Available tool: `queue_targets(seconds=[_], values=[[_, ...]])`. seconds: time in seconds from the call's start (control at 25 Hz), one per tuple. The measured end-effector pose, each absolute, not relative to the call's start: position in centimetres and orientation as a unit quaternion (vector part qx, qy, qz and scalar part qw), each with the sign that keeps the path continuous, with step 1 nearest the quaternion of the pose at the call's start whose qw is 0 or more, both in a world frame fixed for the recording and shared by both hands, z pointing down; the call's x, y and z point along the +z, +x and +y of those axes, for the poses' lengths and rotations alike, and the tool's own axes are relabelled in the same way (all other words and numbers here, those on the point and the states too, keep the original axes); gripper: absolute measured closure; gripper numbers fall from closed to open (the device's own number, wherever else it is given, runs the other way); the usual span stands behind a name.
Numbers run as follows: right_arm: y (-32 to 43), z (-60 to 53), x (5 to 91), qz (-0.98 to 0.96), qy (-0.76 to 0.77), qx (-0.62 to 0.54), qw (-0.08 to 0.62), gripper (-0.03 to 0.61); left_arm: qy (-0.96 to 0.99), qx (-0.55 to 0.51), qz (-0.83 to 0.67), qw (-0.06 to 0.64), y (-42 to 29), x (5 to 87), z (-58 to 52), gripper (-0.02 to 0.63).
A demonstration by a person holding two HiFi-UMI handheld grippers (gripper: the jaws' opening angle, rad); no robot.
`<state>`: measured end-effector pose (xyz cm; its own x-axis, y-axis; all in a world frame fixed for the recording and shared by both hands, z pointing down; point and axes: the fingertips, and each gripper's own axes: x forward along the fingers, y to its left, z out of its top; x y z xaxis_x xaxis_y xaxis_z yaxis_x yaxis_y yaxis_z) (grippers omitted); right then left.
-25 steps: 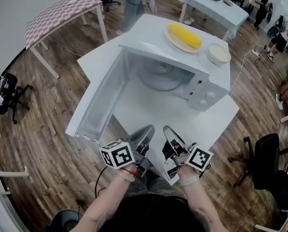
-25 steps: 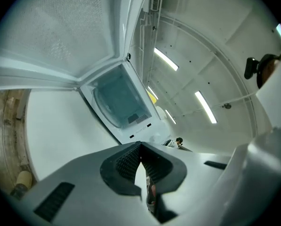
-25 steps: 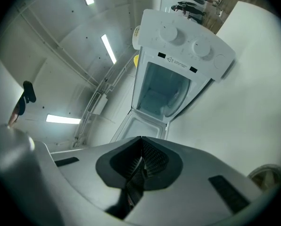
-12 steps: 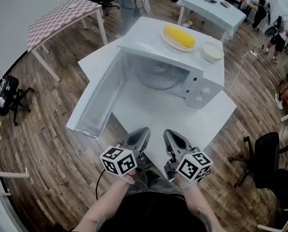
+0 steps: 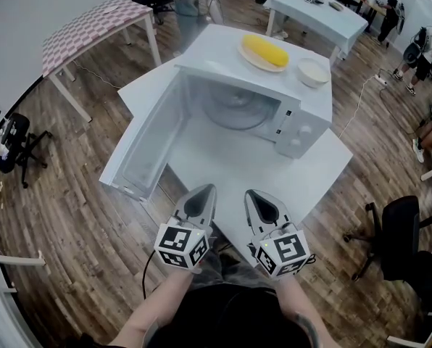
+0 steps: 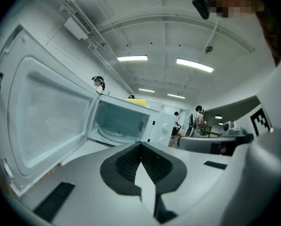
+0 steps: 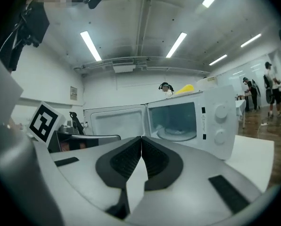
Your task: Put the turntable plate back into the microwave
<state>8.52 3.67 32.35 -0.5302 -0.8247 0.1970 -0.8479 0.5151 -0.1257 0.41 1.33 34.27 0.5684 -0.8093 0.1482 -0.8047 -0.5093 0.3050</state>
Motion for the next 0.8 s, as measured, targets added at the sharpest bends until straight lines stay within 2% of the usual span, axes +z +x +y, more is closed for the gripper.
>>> queue_targets(seconds=[0.12, 0.48, 0.8], values=[[8.5, 3.9, 32.0, -0.868, 0.485, 0.09, 0.058, 0.555, 0.867, 0.003, -0.479, 0.136, 0.0, 33.5, 1.6, 0.601], [7.9, 5.5, 31.1, -0.867, 0.491, 0.045, 0.073, 0.555, 0.864, 0.012, -0.497, 0.083, 0.6, 32.6, 3.5, 0.601], [7.9, 6.5, 30.6, -0.863, 0.5, 0.03, 0.066, 0.555, 0.868, 0.013, -0.49, 0.077, 1.4, 32.5, 4.4, 0.601]])
